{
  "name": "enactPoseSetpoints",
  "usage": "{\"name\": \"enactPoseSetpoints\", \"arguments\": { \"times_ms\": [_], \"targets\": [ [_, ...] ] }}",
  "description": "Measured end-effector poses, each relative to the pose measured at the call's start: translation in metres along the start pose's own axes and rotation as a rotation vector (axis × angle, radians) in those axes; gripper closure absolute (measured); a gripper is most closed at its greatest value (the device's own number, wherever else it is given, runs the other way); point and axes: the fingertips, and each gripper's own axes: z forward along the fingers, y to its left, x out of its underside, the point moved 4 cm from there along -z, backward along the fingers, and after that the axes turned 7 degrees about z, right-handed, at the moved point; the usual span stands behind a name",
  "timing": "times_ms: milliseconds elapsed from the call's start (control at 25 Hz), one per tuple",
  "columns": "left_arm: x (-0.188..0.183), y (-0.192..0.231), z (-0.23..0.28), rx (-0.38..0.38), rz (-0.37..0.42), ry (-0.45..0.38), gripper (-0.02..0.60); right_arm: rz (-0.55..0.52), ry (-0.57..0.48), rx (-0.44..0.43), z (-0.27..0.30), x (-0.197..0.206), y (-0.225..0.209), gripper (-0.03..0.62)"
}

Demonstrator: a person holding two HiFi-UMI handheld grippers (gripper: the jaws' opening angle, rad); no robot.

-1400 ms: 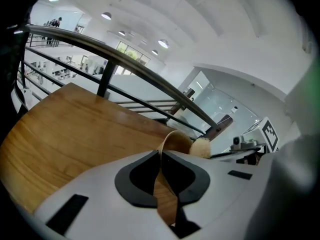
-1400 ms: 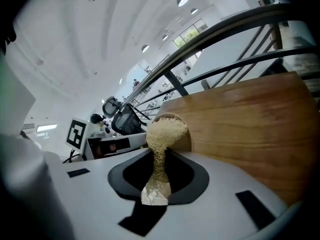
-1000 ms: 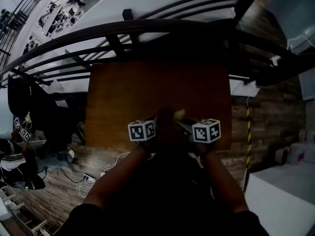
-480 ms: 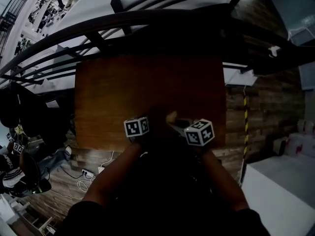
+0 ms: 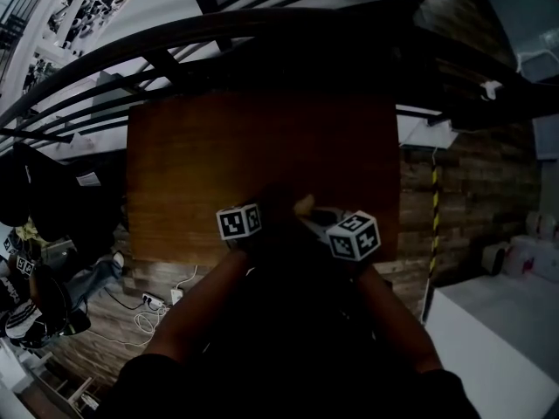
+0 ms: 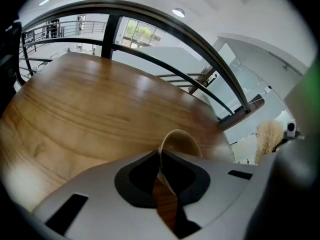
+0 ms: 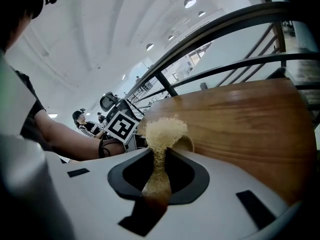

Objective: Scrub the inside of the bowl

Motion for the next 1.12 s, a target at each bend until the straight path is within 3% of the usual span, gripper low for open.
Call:
{"name": "enactPoseSetpoints", "arguments": {
  "times_ms": [200, 360, 480, 720, 840, 1000, 1120],
  "targets": [
    [0.000, 0.005, 0.000, 0.012, -0.006, 0.001, 0.548, -0.003, -0.009, 0.008, -0.006, -0.001, 0.003, 0.520],
    [0.003, 0.003, 0.000, 0.056, 0.001, -0.004, 0.402, -0.012, -0.016, 0.011, -0.006, 0.004, 0.007, 0.520],
    [0.005, 0.005, -0.010, 0.074, 0.010, -0.010, 0.374, -0.024, -0.036, 0.013, -0.008, 0.006, 0.014, 0.520],
    [-0.007, 0.020, -0.069, 0.144, 0.029, -0.141, 0.348, -0.074, -0.101, 0.046, -0.008, 0.005, 0.042, 0.517],
    [-0.017, 0.021, -0.117, 0.210, 0.036, -0.241, 0.352, -0.121, -0.111, 0.032, -0.006, 0.010, 0.065, 0.517],
    [-0.030, 0.017, -0.188, 0.255, 0.128, -0.376, 0.473, -0.177, -0.159, 0.021, 0.000, 0.011, 0.106, 0.517],
    [-0.033, 0.009, -0.233, 0.250, 0.223, -0.470, 0.522, -0.205, -0.226, 0.003, -0.001, 0.010, 0.138, 0.517]
  ]
}}
